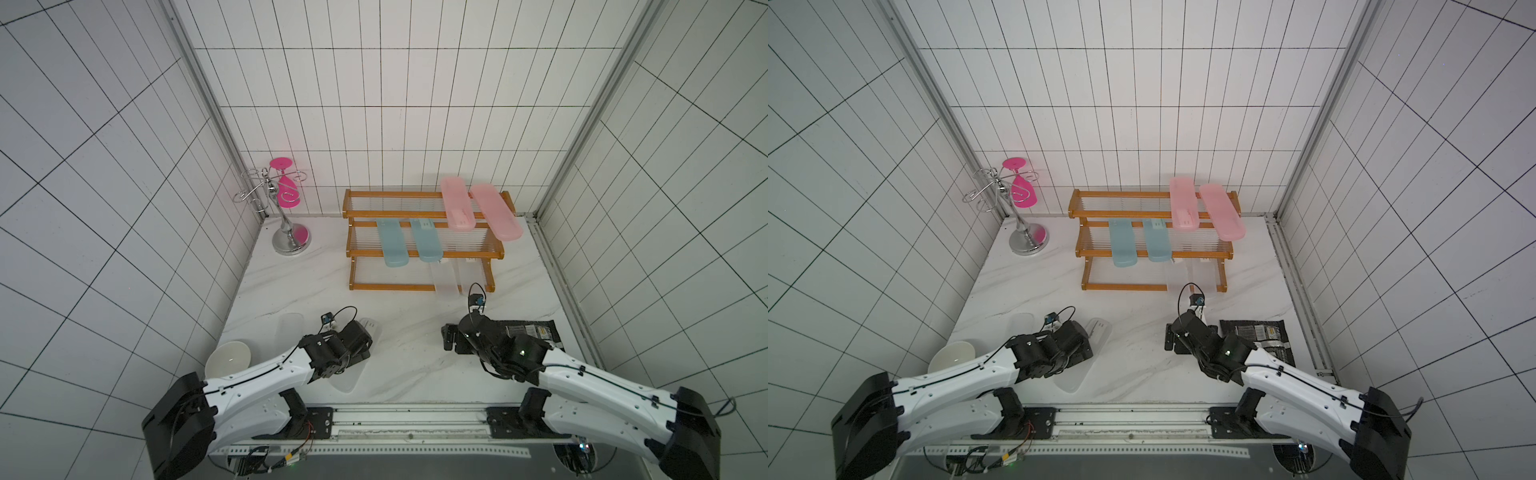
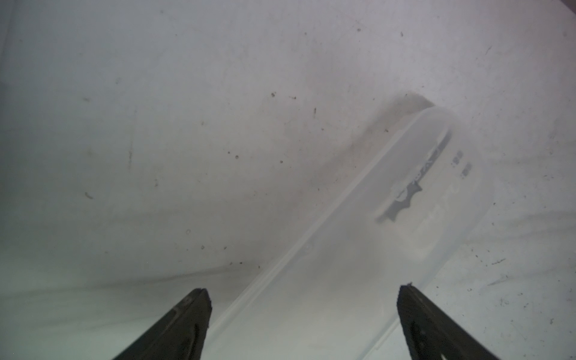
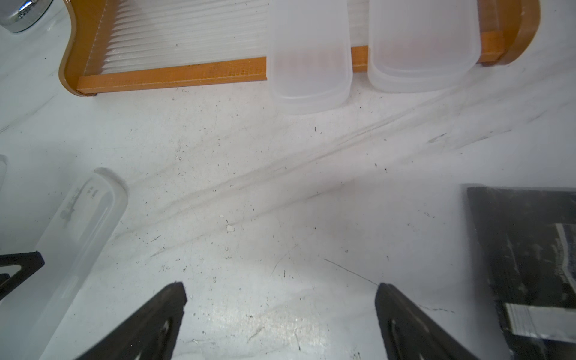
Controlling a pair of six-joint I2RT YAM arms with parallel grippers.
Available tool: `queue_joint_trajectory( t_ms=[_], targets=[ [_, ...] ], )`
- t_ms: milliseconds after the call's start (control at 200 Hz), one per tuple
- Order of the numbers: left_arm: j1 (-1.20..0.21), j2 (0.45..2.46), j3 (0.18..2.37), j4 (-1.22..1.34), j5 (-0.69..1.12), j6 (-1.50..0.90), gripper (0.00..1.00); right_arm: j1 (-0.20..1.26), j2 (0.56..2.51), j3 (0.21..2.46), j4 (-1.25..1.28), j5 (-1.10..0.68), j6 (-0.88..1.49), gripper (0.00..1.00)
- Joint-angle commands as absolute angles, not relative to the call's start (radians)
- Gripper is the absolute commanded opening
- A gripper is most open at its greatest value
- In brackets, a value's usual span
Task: Place the pencil cases on the shelf according to color
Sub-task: Move the pencil case to the center of the board.
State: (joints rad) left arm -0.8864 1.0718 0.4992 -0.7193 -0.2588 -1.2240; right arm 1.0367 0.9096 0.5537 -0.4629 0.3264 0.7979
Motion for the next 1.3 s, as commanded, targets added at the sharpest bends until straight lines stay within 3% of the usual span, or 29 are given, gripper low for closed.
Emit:
queue_joint_trajectory(
  t_ms=[0, 390, 785, 1005, 1150, 1295],
  targets=[
    [-0.914, 1.124, 0.495, -0.672, -0.276, -1.257, 0.98, 1.047, 0.876, 0.52, -0.508, 0.306, 0.804, 0.99],
    [-1.087, 1.415, 0.81, -0.641, -0.304, -1.26, 0.98, 1.077, 0.848, 0.515, -0.578, 0.33, 0.853, 0.99],
    [-1.075, 1.035, 0.751, -0.974, -0.574, -1.324, 0.98, 1.143, 0.892, 0.561, -0.561, 0.354, 0.881, 0.99],
    [-1.005, 0.832, 0.626, -0.947, -0.504, -1.293, 0.98, 1.177, 0.968, 0.571, -0.532, 0.348, 0.894, 0.99],
    [-1.006, 0.855, 0.581, -0.814, -0.371, -1.268, 0.97, 1.202, 0.956, 0.547, -0.542, 0.381, 0.943, 0.99],
    [-1.073, 1.039, 0.627, -0.786, -0.319, -1.26, 0.97, 1.204, 0.904, 0.517, -0.564, 0.381, 0.988, 0.99]
  ],
)
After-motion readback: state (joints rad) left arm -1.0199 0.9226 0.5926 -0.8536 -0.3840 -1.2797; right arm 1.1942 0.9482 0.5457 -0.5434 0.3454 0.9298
